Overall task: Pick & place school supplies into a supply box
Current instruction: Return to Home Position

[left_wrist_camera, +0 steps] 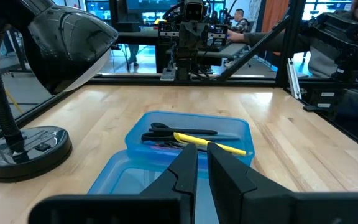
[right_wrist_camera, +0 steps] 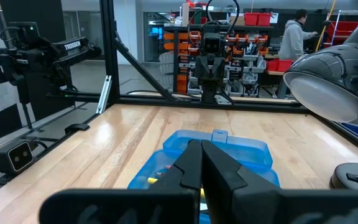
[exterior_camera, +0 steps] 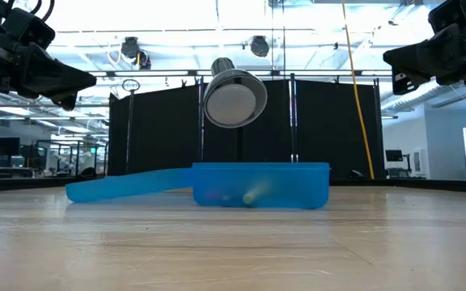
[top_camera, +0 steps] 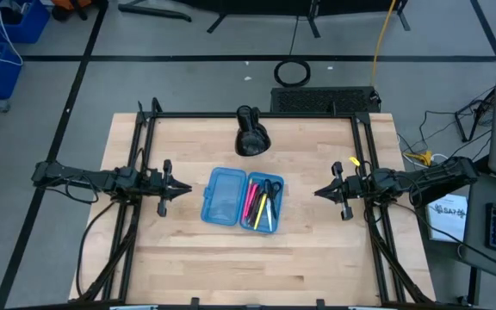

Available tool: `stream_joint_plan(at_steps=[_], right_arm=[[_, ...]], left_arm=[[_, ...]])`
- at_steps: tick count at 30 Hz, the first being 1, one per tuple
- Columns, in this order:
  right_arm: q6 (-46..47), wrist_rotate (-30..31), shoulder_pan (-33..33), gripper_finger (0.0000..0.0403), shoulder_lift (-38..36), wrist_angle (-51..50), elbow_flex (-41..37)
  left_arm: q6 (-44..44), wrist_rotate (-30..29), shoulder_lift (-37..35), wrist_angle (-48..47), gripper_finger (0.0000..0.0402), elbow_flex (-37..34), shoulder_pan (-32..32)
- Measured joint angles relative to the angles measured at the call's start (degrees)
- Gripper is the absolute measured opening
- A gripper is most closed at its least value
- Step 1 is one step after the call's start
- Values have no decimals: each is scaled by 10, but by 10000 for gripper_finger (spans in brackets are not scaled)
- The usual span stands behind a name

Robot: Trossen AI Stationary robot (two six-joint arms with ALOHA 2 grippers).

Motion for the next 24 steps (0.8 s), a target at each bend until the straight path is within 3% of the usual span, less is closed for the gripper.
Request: stream_joint_plan(at_steps=[24], right_arm=[[0, 0, 0, 0, 0, 0, 0]], left_arm=[[0, 0, 0, 0, 42, 0, 0]])
